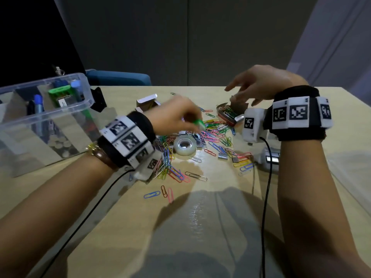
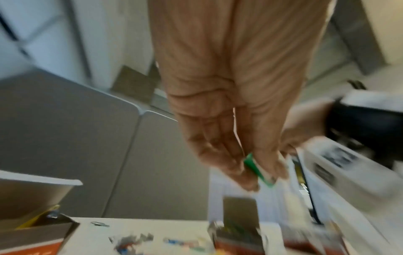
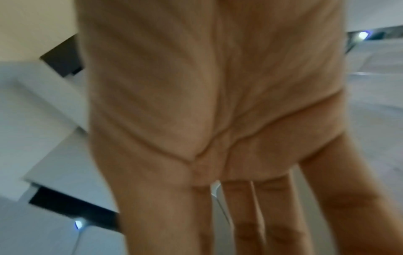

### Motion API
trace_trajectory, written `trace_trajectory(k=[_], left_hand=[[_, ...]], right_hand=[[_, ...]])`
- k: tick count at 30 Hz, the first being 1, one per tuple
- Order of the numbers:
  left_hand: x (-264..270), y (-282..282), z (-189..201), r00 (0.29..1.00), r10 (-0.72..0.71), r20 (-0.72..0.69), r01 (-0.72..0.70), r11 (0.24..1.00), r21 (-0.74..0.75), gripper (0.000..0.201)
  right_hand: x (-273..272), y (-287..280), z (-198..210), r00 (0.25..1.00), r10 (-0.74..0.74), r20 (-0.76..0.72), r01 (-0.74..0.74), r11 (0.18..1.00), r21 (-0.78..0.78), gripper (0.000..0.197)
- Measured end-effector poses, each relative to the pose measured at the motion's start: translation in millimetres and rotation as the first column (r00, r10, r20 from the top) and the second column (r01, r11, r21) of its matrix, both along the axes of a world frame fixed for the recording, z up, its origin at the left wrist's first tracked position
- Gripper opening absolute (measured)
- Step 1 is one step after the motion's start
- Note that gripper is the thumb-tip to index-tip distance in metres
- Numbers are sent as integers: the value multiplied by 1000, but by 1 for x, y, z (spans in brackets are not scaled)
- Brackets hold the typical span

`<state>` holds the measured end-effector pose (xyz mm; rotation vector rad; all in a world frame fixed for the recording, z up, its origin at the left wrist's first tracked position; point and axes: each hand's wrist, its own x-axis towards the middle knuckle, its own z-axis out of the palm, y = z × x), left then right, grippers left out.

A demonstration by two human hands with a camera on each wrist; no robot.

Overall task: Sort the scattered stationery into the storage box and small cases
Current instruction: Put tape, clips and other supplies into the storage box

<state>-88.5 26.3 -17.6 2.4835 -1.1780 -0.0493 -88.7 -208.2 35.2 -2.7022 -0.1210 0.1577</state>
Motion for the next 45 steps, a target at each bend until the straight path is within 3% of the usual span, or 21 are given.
trace_trajectory(k=[2, 5, 10, 14, 16, 19, 22, 25, 27, 28, 30, 31, 33, 34, 36, 40, 45], left_hand=[[4, 12, 17, 988, 80, -130, -116, 947, -299, 20], [7, 23, 36, 926, 99, -365, -276, 837, -473, 19], [9, 31, 40, 833, 175, -526, -474, 716, -512, 17], [6, 29, 40, 730, 231, -643, -634, 580, -511, 41], [5, 27, 40, 678, 250, -692, -696, 523, -492, 54], [4, 23, 43, 658, 257, -708, -717, 503, -483, 60], [3, 22, 43, 657, 211, -724, -710, 496, -499, 59], [3, 21, 39, 663, 129, -737, -680, 517, -520, 47], [5, 19, 31, 699, 141, -701, -617, 614, -492, 23], [7, 19, 26, 724, 213, -656, -584, 695, -418, 22], [13, 17, 13, 800, 392, -455, -484, 869, -103, 35], [16, 15, 6, 845, 419, -332, -410, 907, 99, 42], [14, 8, -5, 917, 369, -151, -283, 870, 404, 55], [13, 4, -8, 936, 331, -119, -241, 850, 469, 61], [12, -3, -12, 955, 283, -92, -199, 838, 508, 63], [9, -15, -15, 982, 187, 42, -174, 779, 602, 48], [-5, -23, -10, 968, 1, 250, -168, 745, 645, 58]], right_hand=[[-7, 6, 7, 994, 66, 88, -77, 988, 133, 24], [-15, 24, 16, 950, 132, 284, -200, 953, 227, 17], [-16, 55, 17, 898, 190, 397, -276, 946, 171, 30], [-13, 69, 15, 878, 208, 431, -277, 955, 106, 41], [-14, 74, 15, 865, 212, 455, -294, 949, 117, 36], [-13, 75, 15, 841, 172, 512, -278, 951, 137, 26], [-15, 73, 16, 832, 173, 527, -279, 952, 127, 28], [-15, 69, 15, 838, 181, 514, -271, 957, 105, 25], [-11, 64, 13, 839, 140, 526, -226, 969, 103, 23], [-8, 61, 12, 836, 108, 537, -193, 976, 104, 23], [-5, 55, 10, 830, 53, 555, -123, 989, 88, 23], [-4, 52, 9, 827, 35, 561, -96, 992, 80, 24], [-2, 48, 8, 827, 13, 561, -70, 994, 80, 24], [-2, 48, 8, 828, 8, 561, -64, 995, 82, 23], [-1, 50, 7, 829, 8, 560, -63, 995, 79, 23], [0, 58, 4, 832, 35, 554, -104, 990, 93, 23], [1, 68, 0, 819, 41, 572, -134, 984, 121, 23]])
